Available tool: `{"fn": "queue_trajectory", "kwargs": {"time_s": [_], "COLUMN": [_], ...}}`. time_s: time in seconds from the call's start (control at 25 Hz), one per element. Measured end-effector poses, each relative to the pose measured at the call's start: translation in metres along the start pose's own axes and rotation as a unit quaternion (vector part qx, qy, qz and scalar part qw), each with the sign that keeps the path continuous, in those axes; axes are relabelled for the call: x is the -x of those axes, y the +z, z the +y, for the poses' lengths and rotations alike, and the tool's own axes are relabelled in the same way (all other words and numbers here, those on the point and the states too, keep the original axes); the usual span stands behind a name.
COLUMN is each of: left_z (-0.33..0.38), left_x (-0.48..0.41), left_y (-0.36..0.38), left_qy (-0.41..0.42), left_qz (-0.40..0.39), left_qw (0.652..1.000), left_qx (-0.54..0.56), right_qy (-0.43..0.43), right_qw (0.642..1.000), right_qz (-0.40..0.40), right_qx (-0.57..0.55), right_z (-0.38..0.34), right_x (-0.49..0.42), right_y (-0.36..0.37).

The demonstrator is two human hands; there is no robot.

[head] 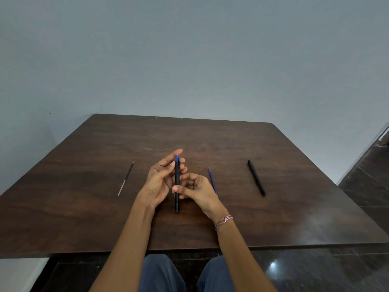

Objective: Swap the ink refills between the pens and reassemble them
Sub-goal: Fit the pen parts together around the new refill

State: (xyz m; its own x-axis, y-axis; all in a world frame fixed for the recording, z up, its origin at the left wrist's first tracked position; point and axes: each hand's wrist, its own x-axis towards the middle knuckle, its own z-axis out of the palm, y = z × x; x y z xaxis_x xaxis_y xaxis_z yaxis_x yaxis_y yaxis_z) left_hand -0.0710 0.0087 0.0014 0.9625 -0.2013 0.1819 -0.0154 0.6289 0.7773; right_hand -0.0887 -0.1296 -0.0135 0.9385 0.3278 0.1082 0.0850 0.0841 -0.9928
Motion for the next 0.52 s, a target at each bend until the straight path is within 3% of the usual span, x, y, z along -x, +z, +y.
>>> {"fn": "queue_trajectory", "kwargs": {"time_s": [0.24, 0.52], "left_z": [-0.0025, -0.0017], "left_x": [-0.0031, -0.001], "left_y": [-0.0044, -0.0008], "left_qy": [0.002, -0.048], "left_qz": [0.024, 0.018], "left_qw": [0.999, 0.999], "left_qx": [-0.044, -0.003], "right_qy": [-0.006, -0.013], "right_qw": [1.0, 1.0], "right_qz": [-0.011, 0.0], "right_qx": [0.026, 0.025], "right_z": [-0.0013, 0.001], "right_x": [0.0017, -0.0002], "right_y": [0.0016, 0.0005]}}
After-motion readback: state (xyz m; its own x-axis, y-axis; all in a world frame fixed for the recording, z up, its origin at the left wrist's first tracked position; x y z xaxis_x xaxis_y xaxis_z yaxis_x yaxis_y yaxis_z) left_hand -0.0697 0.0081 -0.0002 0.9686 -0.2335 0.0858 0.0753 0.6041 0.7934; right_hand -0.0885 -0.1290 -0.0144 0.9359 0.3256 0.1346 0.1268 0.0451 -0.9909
